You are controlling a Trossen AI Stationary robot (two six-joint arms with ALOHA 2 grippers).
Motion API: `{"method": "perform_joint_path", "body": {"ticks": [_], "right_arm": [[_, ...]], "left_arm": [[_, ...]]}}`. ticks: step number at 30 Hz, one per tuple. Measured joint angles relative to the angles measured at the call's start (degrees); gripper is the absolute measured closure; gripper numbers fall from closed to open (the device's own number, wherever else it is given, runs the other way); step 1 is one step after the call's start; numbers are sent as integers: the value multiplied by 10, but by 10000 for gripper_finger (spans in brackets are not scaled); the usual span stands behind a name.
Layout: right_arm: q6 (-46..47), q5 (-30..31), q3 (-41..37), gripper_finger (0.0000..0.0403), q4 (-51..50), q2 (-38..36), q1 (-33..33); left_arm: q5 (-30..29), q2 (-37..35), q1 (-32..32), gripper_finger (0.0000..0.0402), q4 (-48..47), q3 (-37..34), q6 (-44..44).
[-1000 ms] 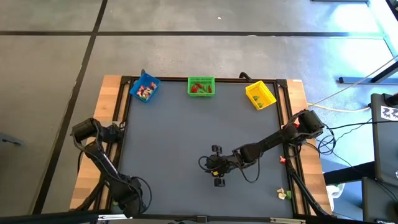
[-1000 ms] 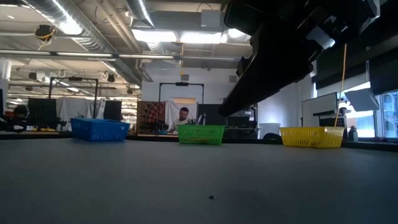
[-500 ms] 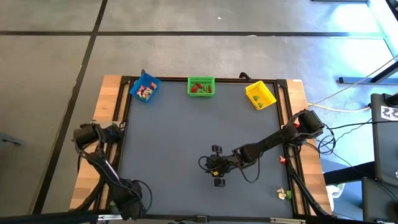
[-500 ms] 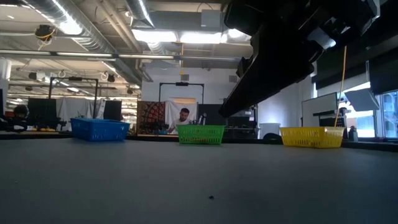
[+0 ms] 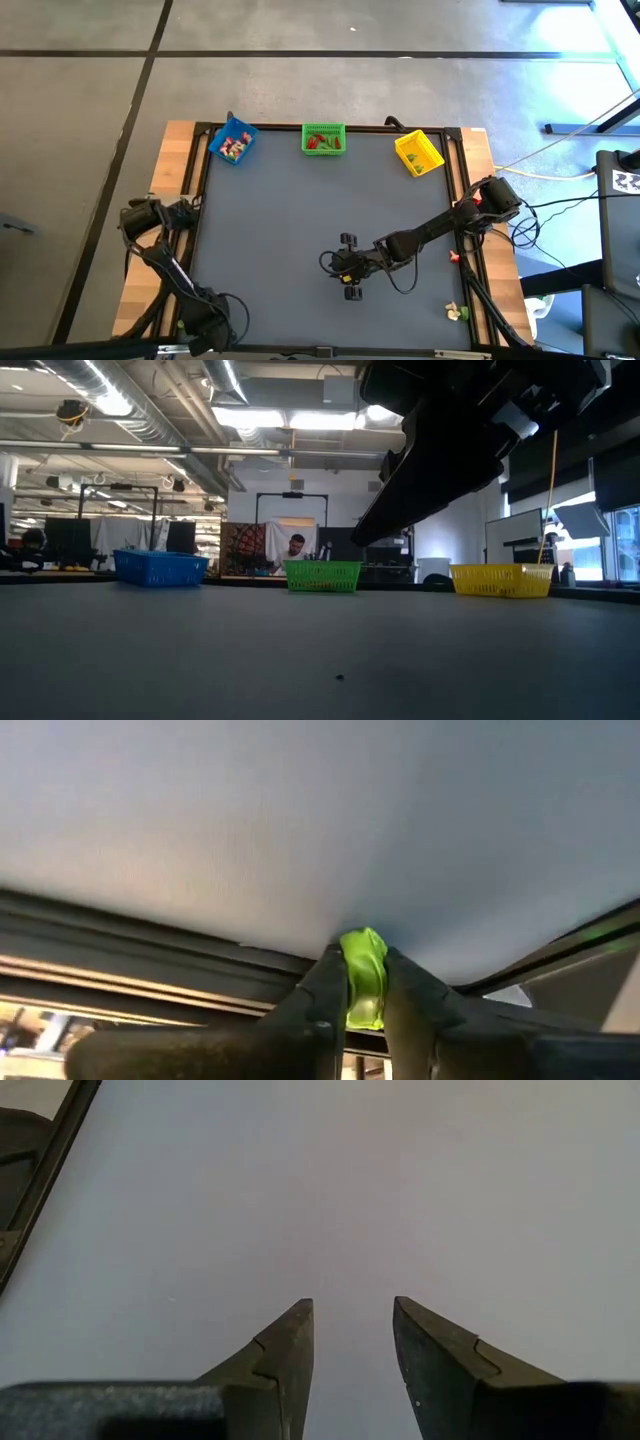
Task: Sort produce into baskets
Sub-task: Put the green chili pepper into the yellow bin
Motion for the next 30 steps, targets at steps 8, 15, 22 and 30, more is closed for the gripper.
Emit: {"method": "perform_joint_path", "body": {"ticks": [8, 15, 22, 30], "right_arm": [[0, 0, 0, 265, 0, 0, 0], [0, -2, 0, 265, 0, 0, 0], [-1, -2, 0, 259, 16, 0, 0], [15, -2, 10, 161, -1, -4, -21]], "left_arm": [[5, -7, 32, 348, -27, 12, 89], [-58, -71, 58, 346, -108, 21, 138], [-164, -159, 90, 346, -112, 21, 149], [-389, -254, 129, 345, -116, 21, 177]]}}
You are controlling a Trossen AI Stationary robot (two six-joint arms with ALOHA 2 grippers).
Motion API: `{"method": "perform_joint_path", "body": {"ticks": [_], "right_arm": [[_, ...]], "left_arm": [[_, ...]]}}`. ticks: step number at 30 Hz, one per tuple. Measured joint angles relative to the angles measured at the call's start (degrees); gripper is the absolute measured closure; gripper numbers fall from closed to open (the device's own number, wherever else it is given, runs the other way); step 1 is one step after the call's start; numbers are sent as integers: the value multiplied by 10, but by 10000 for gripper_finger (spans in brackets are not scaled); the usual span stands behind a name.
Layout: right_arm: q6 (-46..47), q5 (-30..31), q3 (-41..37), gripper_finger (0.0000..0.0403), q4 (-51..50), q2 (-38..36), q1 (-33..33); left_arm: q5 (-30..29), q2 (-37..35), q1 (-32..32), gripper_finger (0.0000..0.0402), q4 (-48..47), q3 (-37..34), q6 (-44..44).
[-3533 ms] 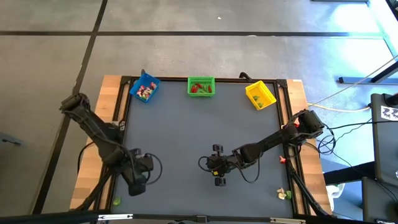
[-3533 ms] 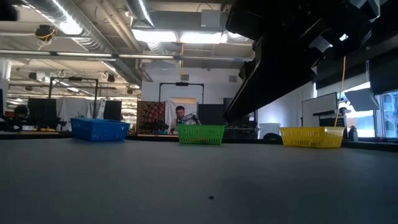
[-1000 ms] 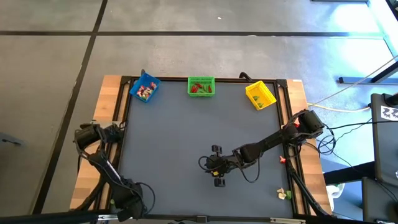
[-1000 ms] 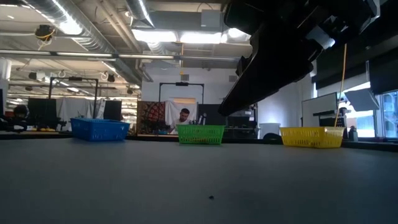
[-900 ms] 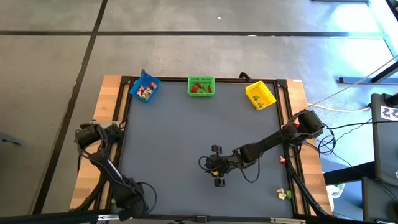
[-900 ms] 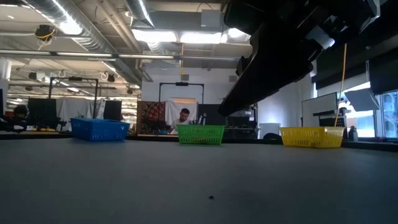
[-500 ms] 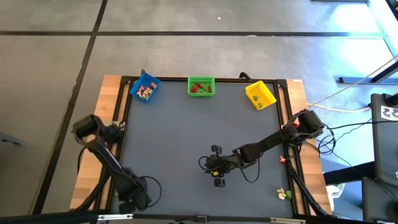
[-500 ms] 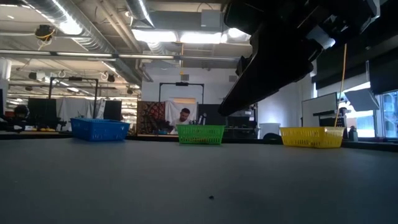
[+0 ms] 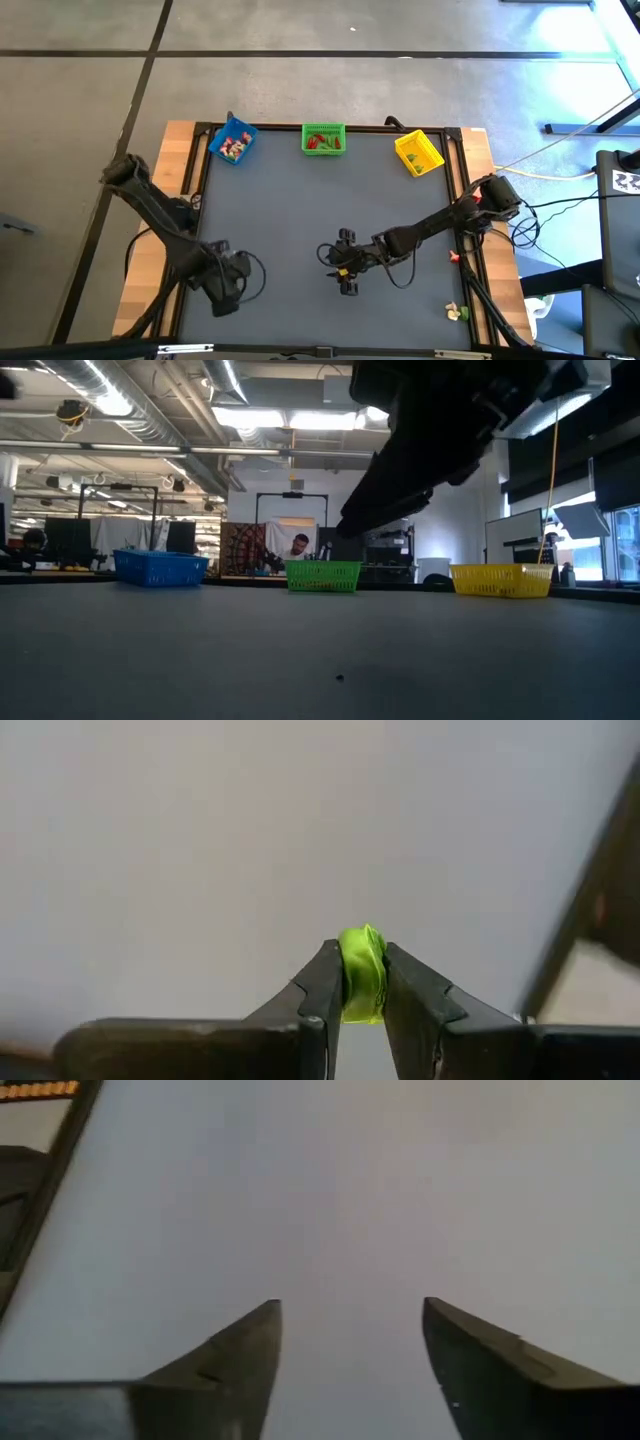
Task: Sort produce into baskets
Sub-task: Put the green chili pepper into the yellow bin
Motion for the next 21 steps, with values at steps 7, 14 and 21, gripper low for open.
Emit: {"method": "perform_joint_path", "body": {"ticks": [7, 14, 21], "right_arm": [[-1, -41, 44, 94, -68, -18, -40], [-49, -57, 73, 88, -29, -21, -58], [-92, -57, 71, 90, 103, -6, -58]], "left_arm": [[-174, -44, 26, 345, 4, 0, 39], [-287, -48, 51, 345, 59, -1, 81], [-342, -48, 69, 345, 144, -1, 121]]}}
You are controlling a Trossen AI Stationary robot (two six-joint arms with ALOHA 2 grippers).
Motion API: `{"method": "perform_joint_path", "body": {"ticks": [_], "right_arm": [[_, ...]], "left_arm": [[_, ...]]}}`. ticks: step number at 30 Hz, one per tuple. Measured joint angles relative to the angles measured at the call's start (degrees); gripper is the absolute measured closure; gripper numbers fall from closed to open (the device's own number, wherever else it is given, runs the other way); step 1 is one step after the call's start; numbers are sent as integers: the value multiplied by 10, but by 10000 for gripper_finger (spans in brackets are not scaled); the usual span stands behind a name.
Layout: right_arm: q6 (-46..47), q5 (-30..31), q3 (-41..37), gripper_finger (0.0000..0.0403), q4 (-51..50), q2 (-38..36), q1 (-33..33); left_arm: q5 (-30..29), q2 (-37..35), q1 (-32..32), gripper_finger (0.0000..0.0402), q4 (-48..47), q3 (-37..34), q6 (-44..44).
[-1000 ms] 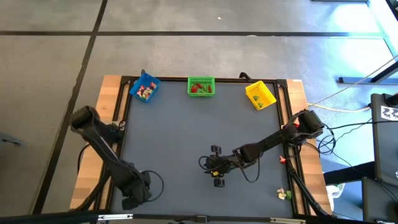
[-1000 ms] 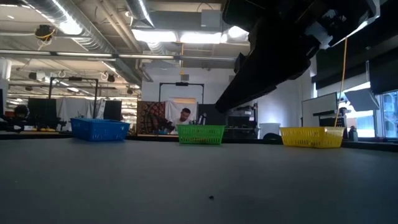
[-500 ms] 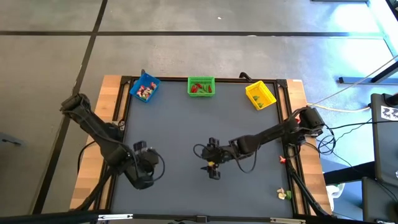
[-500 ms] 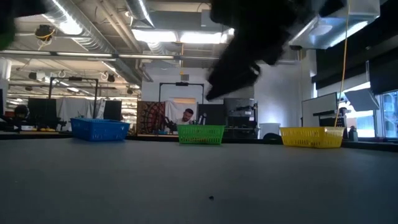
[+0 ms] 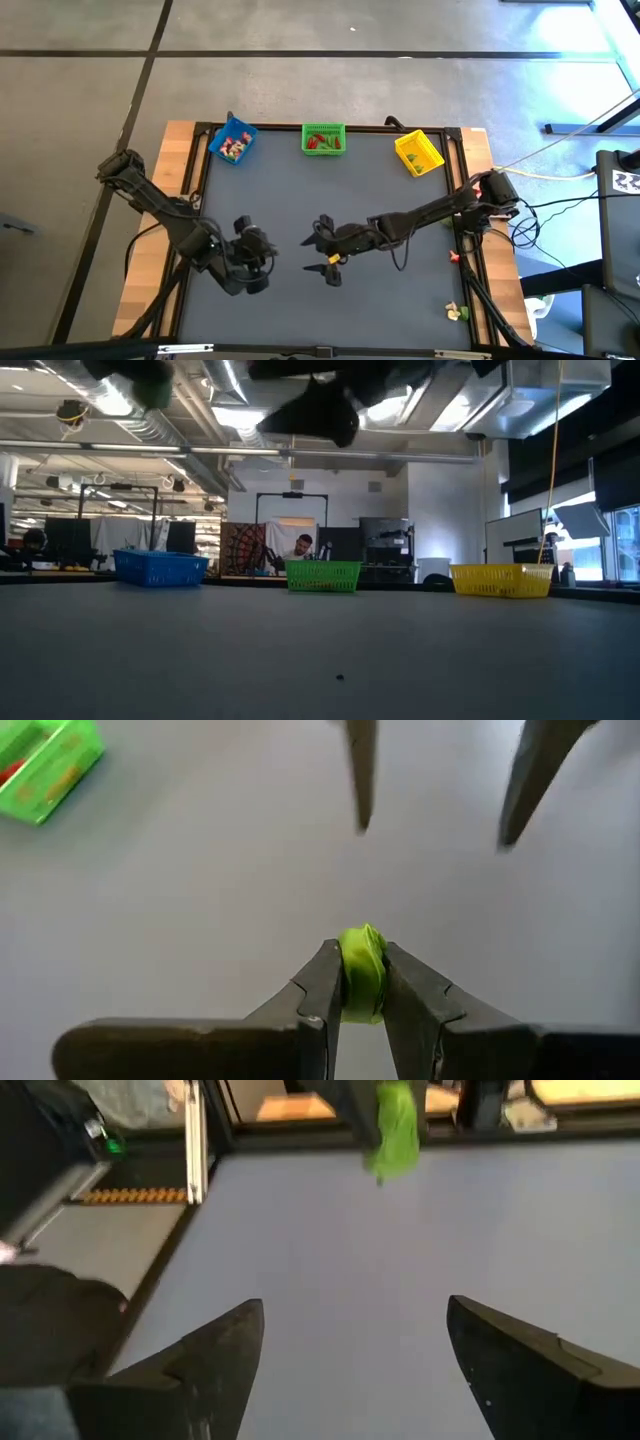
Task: Sort produce into baskets
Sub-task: Put the green chili pepper into the yellow bin
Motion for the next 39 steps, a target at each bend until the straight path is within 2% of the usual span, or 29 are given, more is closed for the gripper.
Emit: {"method": "perform_joint_path", "body": {"ticks": [8, 11, 16, 22, 26, 35, 39], "right_arm": [[0, -5, 0, 90, 55, 7, 0], [-2, -17, 0, 91, 74, 10, 0], [-11, 2, 0, 91, 71, 12, 0], [-15, -19, 0, 105, 102, 12, 0], [-15, -19, 0, 152, 100, 12, 0], [-30, -13, 0, 310, 98, 12, -1], [-30, -9, -1, 361, 98, 12, 0]], "left_arm": [[-63, 10, 17, 345, 125, -1, 77], [-64, 17, 24, 345, 157, -1, 103], [-63, 39, 29, 345, 221, -1, 157], [-61, 50, 31, 345, 233, -1, 174], [-61, 50, 31, 345, 233, -1, 170], [-61, 50, 31, 345, 234, -1, 173], [-61, 51, 32, 345, 231, -1, 158]]}}
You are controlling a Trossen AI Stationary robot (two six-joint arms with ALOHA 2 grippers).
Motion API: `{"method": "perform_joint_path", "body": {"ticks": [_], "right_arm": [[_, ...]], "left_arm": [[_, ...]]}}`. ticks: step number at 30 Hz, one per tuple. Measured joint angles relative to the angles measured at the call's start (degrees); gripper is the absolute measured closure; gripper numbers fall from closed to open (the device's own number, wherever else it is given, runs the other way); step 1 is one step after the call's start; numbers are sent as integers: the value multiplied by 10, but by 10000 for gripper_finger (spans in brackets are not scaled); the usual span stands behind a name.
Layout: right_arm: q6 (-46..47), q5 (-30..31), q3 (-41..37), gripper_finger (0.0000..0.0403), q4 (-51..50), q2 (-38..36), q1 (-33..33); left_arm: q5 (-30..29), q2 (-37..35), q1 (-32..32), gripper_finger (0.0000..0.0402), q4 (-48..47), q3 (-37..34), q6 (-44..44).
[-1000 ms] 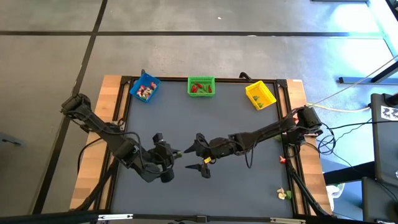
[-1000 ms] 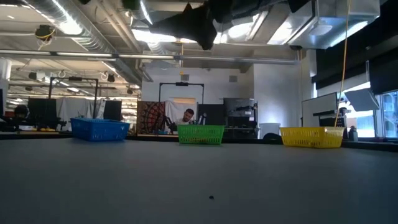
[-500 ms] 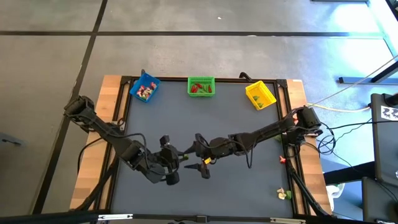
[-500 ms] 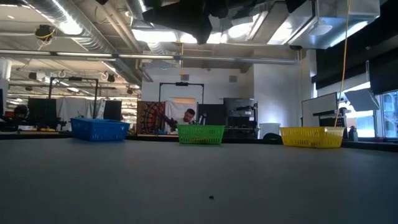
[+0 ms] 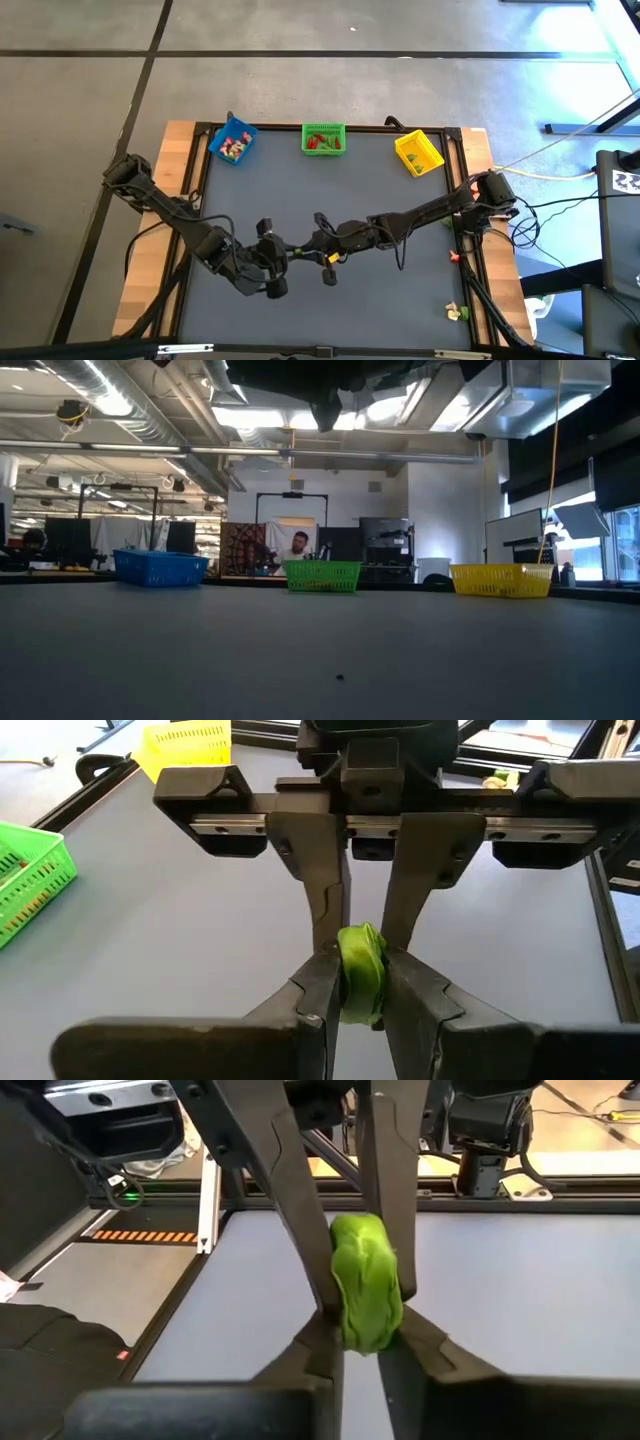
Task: Sort produce into baskets
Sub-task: Put the green chili pepper into the yellow bin
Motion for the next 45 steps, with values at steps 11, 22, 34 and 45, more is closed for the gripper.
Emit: {"method": "perform_joint_path", "body": {"ticks": [11, 22, 34, 45], "right_arm": [[-14, 6, 0, 348, -14, -1, 0], [21, 66, 0, 346, -215, -56, 0], [115, 169, 0, 345, -489, -142, 0], [173, 206, 0, 345, -693, -177, -47]], "left_arm": [[2, 0, 7, 249, -5, 0, -9], [1, 0, -2, 224, -34, 0, 0], [-1, 1, 0, 224, -33, 0, 32], [-2, 2, 0, 224, -33, 0, 43]]}}
